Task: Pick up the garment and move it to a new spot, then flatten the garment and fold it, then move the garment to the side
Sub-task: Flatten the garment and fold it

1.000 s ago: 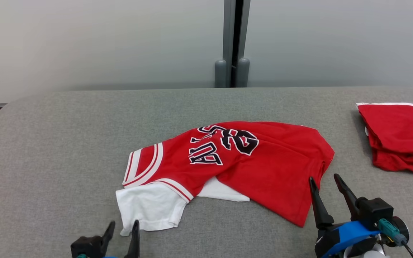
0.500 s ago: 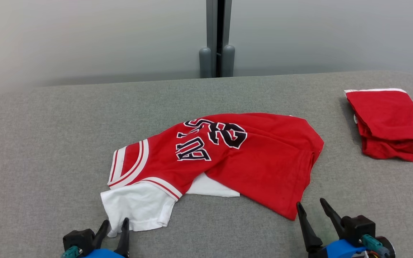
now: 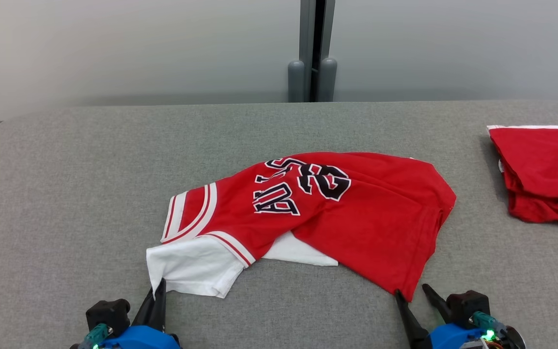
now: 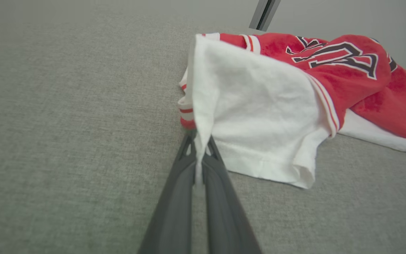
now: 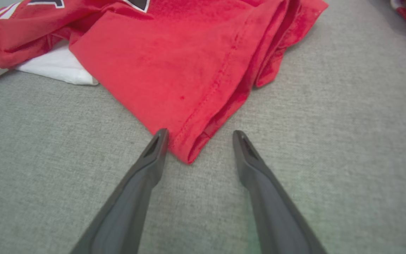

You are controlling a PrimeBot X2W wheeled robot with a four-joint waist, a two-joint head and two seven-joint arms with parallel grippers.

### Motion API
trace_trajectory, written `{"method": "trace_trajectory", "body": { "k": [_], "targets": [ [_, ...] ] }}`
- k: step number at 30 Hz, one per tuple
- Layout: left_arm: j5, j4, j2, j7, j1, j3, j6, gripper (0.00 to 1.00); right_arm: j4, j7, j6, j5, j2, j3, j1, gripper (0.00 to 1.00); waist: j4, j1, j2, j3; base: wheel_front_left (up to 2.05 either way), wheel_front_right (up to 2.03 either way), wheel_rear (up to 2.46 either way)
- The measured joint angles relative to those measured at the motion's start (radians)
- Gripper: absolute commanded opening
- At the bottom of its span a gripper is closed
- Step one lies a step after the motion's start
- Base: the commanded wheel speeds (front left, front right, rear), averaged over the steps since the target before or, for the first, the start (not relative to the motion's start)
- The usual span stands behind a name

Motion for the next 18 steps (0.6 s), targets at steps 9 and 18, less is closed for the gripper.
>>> {"method": "trace_trajectory", "body": {
  "k": [9, 18],
  "targets": [
    [0.002, -0.031, -0.001, -0.025, -0.001, 0.001, -0.001, 0.00, 0.006, 0.034, 0.000, 0.010, 0.000, 0.016, -0.018, 0.00, 0.012, 0.0000, 0.0000, -0.002, 0.00, 0.00, 0.00],
    [-0.086, -0.180, -0.005, -0.025, -0.014, 0.032, -0.033, 0.00, -0.169, -0.036, 0.000, 0.048, 0.000, -0.007, -0.059, 0.00, -0.005, 0.0000, 0.0000, -0.016, 0.00, 0.00, 0.00]
  ]
}}
